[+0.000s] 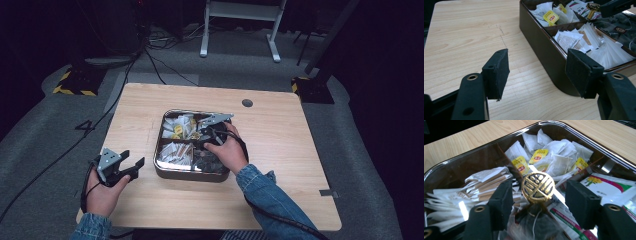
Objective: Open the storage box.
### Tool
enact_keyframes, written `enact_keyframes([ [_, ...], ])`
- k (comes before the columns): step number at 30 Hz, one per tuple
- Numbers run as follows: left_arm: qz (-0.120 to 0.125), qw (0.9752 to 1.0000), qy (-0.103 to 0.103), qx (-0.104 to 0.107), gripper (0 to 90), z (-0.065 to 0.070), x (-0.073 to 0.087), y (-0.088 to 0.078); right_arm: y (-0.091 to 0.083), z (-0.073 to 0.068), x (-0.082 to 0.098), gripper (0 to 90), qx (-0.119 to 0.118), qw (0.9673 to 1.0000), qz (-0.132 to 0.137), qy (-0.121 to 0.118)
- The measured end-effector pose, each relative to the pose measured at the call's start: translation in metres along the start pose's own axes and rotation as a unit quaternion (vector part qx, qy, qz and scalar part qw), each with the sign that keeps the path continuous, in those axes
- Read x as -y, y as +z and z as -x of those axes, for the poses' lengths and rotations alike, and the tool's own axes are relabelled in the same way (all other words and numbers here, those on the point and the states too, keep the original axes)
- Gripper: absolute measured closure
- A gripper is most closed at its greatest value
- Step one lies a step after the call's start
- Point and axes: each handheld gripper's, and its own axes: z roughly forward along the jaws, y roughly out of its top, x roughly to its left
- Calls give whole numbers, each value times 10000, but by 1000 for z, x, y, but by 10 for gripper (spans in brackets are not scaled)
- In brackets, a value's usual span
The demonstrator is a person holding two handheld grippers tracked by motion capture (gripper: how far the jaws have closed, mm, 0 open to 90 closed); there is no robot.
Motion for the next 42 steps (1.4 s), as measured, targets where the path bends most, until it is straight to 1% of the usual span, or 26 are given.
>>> enact_keyframes([
  [3,-9,10000,10,5,361,0,0,0,4,-1,-1,433,-6,10000,-10,-1],
  [4,-30,10000,24,6,361,0,0,0,8,-3,-1,458,-15,9999,-103,-37],
  [5,-30,10000,24,6,360,0,0,0,8,-3,-1,458,-15,9999,-103,-37],
  [7,-45,10000,28,17,361,-1,0,0,13,-5,-1,497,-7,9997,-245,-83],
  [8,-43,10000,20,7,361,-1,0,0,14,-5,-1,537,97,9995,-239,-179],
  [9,-43,10000,20,7,360,-1,0,0,14,-5,-1,537,97,9995,-239,-179],
  [10,-40,10000,18,5,360,-1,0,0,14,-5,-1,580,158,9995,-221,-146],
  [13,-33,10000,20,0,361,-1,0,0,14,-4,-1,585,139,9996,-217,-114],
  [14,-26,10000,15,0,361,-1,0,0,14,-5,-2,587,161,9994,-219,-215],
  [16,-31,10000,13,-3,361,-1,0,0,14,-5,-2,588,163,9992,-217,-287],
  [18,-44,10000,27,-8,361,-2,0,0,14,-4,-2,589,130,9994,-197,-265],
  [21,-34,10000,8,-10,361,-2,0,-1,14,-4,-2,589,140,9994,-184,-274],
  [22,5,10000,13,-30,361,-2,0,-1,14,-4,-2,589,159,9993,-180,-301],
  [24,25,10000,12,-46,361,-2,0,-1,13,-4,-2,589,153,9993,-181,-283],
  [27,18,10000,-2,-52,360,-4,-1,-2,12,-5,-5,589,179,9991,-192,-342],
  [29,58,10000,-22,-10,358,-4,0,-2,8,-4,-8,589,190,9989,-168,-385],
  [31,71,10000,-6,-1,355,-4,-1,-3,6,-4,-10,589,178,9990,-142,-376],
  [32,96,9999,-20,44,354,-4,-1,-3,2,-3,-13,589,160,9992,-82,-350],
  [33,96,9999,-20,44,352,-4,-1,-3,-1,-2,-15,589,170,9993,-66,-334],
  [34,97,9999,-19,97,351,-5,-2,-4,-4,-2,-16,589,191,9992,-54,-341],
  [35,97,9999,-19,97,351,-5,-2,-4,-4,-2,-16,589,191,9992,-54,-341],
  [36,141,9998,-28,111,350,-5,-2,-3,-10,0,-19,589,214,9992,7,-342],
  [41,103,9998,-42,151,349,-7,-4,0,-28,6,-23,589,266,9992,138,-272],
  [42,129,9998,-44,135,349,-7,-5,1,-31,8,-24,589,292,9991,157,-272],
])
